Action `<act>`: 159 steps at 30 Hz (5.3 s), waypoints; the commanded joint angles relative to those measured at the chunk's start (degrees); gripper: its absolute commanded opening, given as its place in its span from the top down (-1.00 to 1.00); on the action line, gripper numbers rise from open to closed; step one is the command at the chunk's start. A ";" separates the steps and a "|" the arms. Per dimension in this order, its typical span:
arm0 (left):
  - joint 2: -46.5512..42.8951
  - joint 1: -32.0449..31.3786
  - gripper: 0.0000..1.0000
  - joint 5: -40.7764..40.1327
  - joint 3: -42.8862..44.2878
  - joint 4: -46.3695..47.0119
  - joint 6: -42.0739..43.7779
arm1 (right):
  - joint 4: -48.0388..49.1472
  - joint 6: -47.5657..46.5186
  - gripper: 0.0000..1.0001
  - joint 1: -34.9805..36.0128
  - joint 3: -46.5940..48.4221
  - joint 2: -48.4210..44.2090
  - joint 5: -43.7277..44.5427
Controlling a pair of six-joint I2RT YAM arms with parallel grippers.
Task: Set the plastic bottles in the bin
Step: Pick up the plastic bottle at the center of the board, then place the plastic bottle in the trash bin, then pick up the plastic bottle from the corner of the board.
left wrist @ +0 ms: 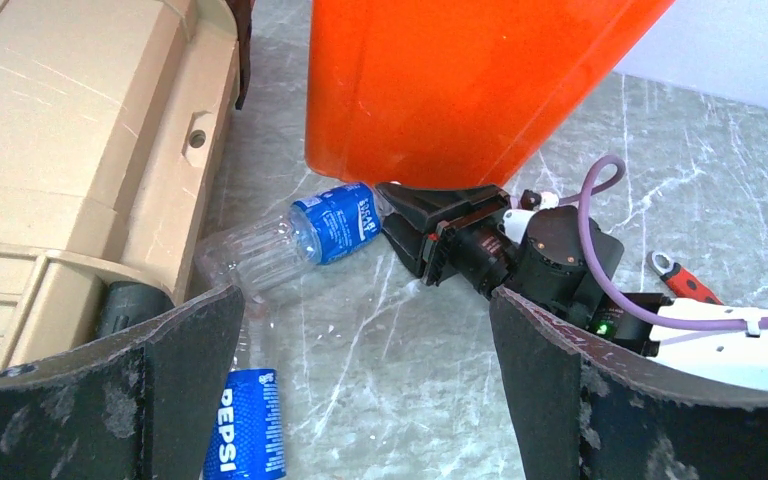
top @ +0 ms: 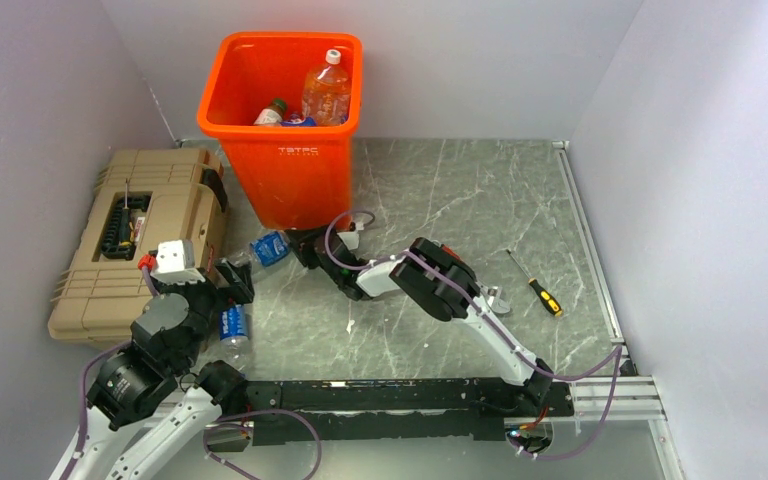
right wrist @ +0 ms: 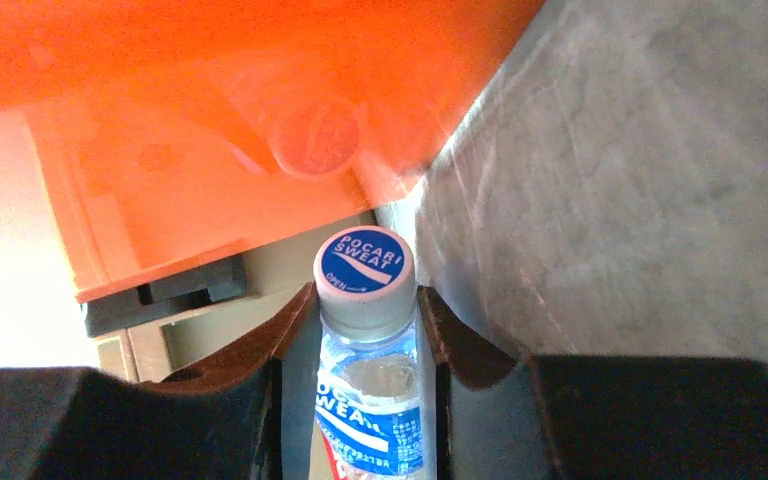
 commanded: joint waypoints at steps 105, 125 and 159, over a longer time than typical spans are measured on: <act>56.49 2.72 0.57 21.09 51.29 55.93 49.65 | -52.20 -83.94 -0.99 -7.01 -42.67 -114.75 -13.41; 85.55 31.86 0.37 45.13 65.16 52.81 11.30 | -39.99 -77.61 -0.99 -7.01 -51.61 -102.72 -22.76; 7.87 28.52 -0.99 30.18 12.00 14.14 7.23 | -23.62 -103.82 -0.99 13.29 -38.02 -60.77 -21.10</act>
